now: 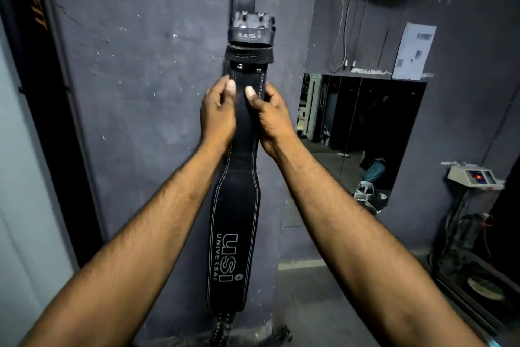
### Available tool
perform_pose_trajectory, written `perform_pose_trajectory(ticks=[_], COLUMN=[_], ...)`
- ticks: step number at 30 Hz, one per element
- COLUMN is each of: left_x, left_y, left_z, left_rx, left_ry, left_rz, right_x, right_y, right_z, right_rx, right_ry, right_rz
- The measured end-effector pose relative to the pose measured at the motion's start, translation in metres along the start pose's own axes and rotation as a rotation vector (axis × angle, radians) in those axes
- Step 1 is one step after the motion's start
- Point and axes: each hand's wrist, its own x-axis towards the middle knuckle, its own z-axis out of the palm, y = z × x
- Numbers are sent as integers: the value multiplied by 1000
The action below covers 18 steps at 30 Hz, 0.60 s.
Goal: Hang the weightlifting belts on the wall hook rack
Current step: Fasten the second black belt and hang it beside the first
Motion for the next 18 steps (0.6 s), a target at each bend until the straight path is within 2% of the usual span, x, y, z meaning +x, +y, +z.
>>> perform_pose_trajectory(ticks=[2,6,7,12,16,18], left_x=[-25,-74,-78,-79,-86,-91], left_y=[-26,-81,-87,-94,-97,-105], left_z=[-13,-39,-40,-42,-61,-65], left_rx=[204,227,265,336,222,305], left_ry=[-105,-514,-523,-358,-570,-564], left_rz=[22,-170,-183,-211,-288,-266], right_x=[2,10,10,10,13,14], right_y=[-1,-11,-12,-3,0,2], right_z=[-4,-12,-10,0,-2,-1], right_rx=[34,123,120,71,106,103], right_ry=[31,93,92,128,172,182], right_rz=[-14,-10,-24,-66,-67,-53])
